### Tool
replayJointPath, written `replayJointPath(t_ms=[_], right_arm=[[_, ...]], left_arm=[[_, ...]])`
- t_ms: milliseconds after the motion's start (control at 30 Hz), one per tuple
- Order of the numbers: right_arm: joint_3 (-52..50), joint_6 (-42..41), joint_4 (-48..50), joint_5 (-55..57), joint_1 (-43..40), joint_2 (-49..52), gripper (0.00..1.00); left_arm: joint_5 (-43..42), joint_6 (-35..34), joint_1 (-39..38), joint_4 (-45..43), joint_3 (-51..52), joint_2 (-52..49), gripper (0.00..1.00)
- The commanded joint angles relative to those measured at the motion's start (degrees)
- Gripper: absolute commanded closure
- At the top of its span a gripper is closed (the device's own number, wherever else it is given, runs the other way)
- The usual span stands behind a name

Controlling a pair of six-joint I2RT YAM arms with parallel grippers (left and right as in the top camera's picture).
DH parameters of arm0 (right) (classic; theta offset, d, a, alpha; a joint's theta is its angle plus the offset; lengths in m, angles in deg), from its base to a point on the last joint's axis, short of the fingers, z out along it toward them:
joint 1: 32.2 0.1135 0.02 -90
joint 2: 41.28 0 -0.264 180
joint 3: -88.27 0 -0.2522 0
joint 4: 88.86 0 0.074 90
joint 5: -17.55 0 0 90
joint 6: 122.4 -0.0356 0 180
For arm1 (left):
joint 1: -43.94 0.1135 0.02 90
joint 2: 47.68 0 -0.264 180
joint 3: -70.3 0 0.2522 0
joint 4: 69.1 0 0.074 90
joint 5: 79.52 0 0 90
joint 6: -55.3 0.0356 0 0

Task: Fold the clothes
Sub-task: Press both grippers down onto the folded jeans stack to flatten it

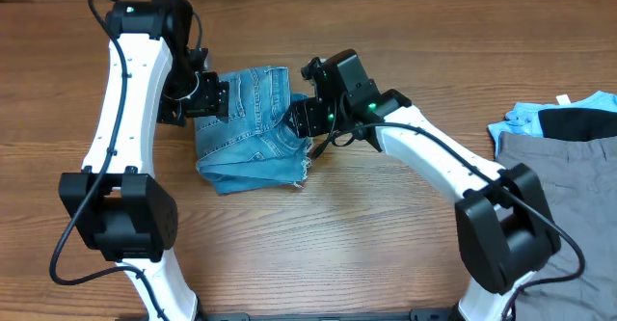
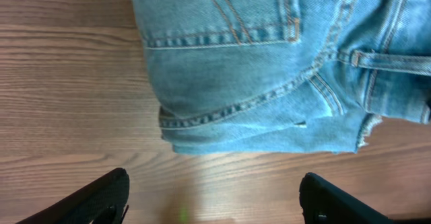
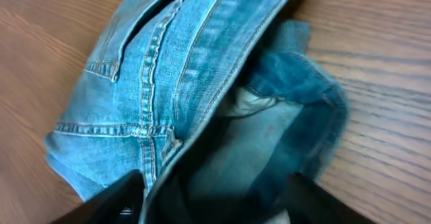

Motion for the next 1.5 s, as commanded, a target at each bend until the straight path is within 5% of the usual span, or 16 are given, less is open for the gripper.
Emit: replayJointPath(t_ms=[0,300,600,1033,1233,1300,1467], right_arm=[[-0.02,-1.2,0.68,-8.26,0.17,1.51,0.44],[0.02,-1.01,0.09,-24.35,0.17,-0.59,0.96],[0.04,-1.05,-13.73,-17.09,-3.82,-10.03,0.96],[-3.98,-8.48,-28.61,-6.64,-3.72,-2.71,0.96],[-6.12,-8.55,-32.24,-6.69,-3.76,-0.02,0.85],[-6.1,-8.52,-31.52,-6.51,-3.78,0.11,0.7],[-4.0,-8.55,-30.97,-6.05,-5.4,-1.88,0.67]], left_arm=[[0.83,1.31,1.44,-0.79,1.07,-0.66,0.15],[0.79,2.36,3.8,-1.16,1.14,-0.66,0.12],[0.09,3.23,3.74,-1.16,1.18,-0.66,0.06],[-6.1,6.19,3.37,-1.81,3.54,-0.66,0.11],[-9.14,7.37,2.03,-5.55,10.75,-0.66,0.15],[-9.62,7.52,1.6,-6.54,12.61,-0.66,0.18],[-13.4,9.88,0.94,-6.62,13.46,-0.66,0.35]])
